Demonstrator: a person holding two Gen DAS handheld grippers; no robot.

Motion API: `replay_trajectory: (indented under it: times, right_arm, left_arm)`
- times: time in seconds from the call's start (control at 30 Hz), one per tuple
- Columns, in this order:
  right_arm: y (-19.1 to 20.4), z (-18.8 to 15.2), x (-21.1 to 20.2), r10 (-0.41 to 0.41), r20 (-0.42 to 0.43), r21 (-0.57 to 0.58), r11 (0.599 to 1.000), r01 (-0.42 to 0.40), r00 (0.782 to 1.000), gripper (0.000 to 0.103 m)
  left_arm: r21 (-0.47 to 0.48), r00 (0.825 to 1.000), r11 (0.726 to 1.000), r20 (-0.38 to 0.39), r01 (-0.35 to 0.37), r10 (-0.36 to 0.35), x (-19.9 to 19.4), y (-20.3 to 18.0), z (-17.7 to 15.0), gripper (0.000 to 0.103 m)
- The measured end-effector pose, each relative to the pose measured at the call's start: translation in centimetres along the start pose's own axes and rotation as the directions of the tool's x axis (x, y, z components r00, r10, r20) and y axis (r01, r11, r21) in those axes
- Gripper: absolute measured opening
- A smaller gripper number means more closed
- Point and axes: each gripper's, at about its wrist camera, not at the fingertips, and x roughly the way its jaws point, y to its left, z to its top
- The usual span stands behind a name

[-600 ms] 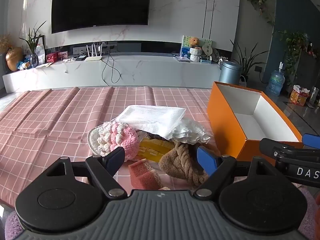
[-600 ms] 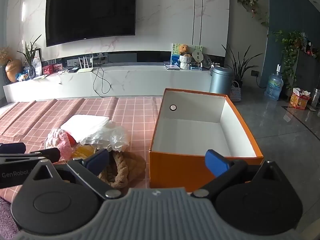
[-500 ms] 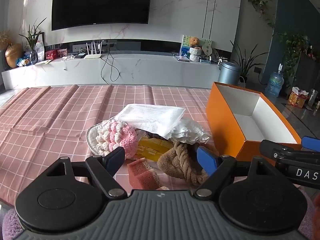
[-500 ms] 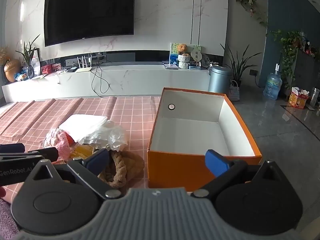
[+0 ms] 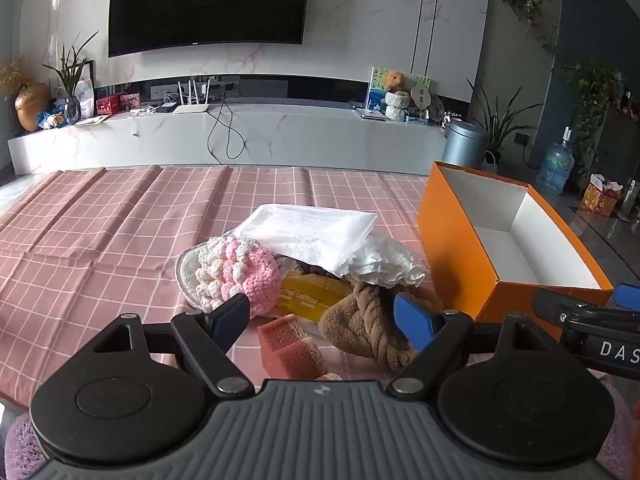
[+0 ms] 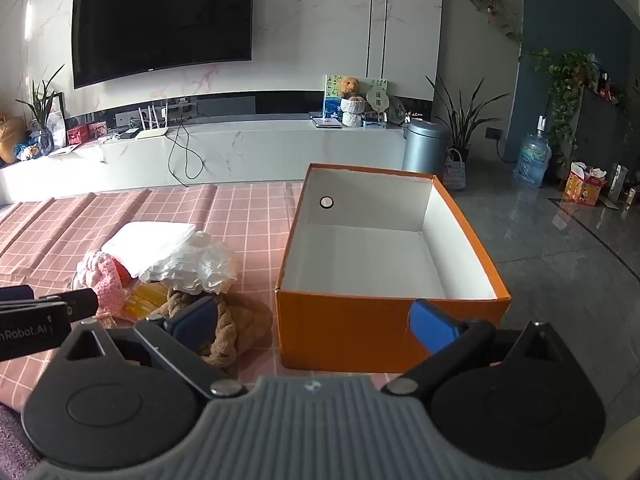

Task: Organize soft objects

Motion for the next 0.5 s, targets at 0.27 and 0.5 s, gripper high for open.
replay_trajectory:
  times: [0.27, 0.5]
  right_arm:
    - [-0.12, -0.04, 0.31, -0.008, -0.007, 0.005, 1.0, 0.008, 1.0, 0.101]
    - [-0.15, -0.08, 0.31, -0.016, -0.011, 0.012, 1.0, 0.016, 1.0, 0.101]
  left_arm:
    - [0.002, 1.0, 1.0, -0.003, -0.004, 0.004, 0.16, -0.24, 0.04, 0.096]
    - [0.001, 1.0, 1.0, -0.005, -0.006, 0.006, 0.28, -0.26, -0.04, 0.096]
